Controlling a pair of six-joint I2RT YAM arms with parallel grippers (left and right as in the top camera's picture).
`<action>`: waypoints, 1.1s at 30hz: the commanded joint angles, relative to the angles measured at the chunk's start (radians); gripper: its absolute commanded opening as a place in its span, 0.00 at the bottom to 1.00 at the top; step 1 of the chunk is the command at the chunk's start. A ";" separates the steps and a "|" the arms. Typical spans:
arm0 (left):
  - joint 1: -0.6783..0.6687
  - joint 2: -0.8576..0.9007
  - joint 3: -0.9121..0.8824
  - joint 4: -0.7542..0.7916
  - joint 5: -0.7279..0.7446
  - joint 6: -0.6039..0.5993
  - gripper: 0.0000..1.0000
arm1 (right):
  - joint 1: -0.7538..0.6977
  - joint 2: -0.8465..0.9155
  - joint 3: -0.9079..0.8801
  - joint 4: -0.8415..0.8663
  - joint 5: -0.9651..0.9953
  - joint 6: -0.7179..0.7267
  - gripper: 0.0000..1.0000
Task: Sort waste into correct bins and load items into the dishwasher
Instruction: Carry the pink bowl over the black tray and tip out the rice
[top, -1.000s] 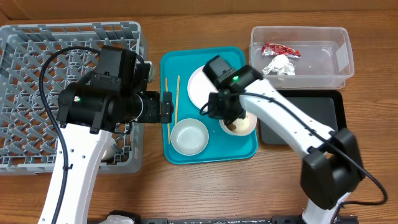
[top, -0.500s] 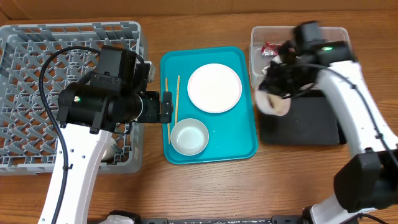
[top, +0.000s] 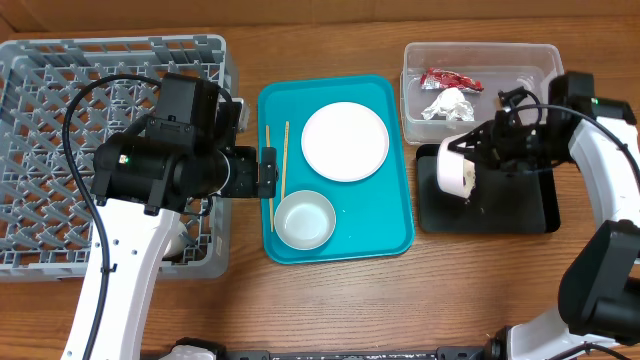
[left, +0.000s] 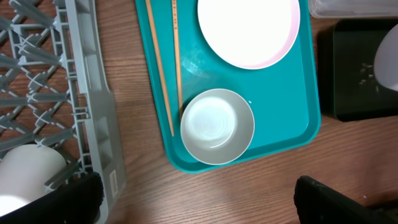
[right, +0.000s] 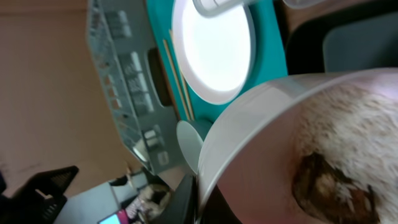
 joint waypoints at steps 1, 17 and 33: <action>0.005 -0.016 0.013 0.005 -0.009 0.023 1.00 | -0.048 -0.018 -0.052 0.051 -0.254 -0.066 0.04; 0.005 -0.016 0.013 0.004 -0.009 0.023 1.00 | -0.145 -0.017 -0.081 0.041 -0.356 -0.153 0.04; 0.005 -0.016 0.013 0.003 -0.009 0.023 1.00 | -0.145 0.026 -0.081 -0.051 -0.418 -0.181 0.04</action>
